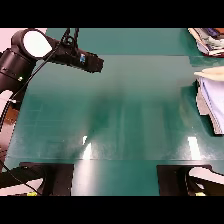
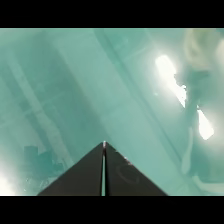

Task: Fold the shirts.

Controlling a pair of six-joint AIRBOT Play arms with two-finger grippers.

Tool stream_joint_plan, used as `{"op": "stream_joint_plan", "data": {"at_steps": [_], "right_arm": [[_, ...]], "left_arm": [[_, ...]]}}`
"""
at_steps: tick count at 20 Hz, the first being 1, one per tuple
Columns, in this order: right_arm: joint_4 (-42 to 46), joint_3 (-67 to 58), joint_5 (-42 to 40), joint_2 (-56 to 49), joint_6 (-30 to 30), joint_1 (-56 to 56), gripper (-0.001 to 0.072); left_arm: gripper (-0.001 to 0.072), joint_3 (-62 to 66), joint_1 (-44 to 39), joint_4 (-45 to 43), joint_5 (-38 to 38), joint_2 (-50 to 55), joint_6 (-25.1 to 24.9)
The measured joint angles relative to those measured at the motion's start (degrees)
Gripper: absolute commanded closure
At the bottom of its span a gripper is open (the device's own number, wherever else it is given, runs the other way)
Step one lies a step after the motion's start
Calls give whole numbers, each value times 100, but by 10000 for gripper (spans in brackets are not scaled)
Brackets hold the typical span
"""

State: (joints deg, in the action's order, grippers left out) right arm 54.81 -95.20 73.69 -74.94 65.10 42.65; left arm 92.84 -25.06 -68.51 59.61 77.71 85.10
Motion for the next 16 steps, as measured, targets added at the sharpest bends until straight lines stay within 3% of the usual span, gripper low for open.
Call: {"op": "stream_joint_plan", "data": {"at_steps": [3, 6, 8, 9, 13, 16], "right_arm": [[531, 1143, 96, 581, -2, 470, 676], [1058, 2162, 122, 1034, -7, 911, 469], [1279, 2680, 127, 1215, -9, 1167, 212], [1349, 2881, 120, 1268, -7, 1287, 144], [1357, 3104, 101, 1320, -2, 1467, 133], [761, 2802, -74, 1329, 2, 1073, 134]], "left_arm": [[685, 0, 0, -2, 35, 0, 0], [685, 0, 0, -4, 87, 0, 0], [685, 0, 0, -7, 116, 0, 0], [685, 0, 0, -7, 125, 0, 0], [684, 0, 0, -7, 140, 0, 0], [685, 0, 0, -7, 140, 0, 0]]}}
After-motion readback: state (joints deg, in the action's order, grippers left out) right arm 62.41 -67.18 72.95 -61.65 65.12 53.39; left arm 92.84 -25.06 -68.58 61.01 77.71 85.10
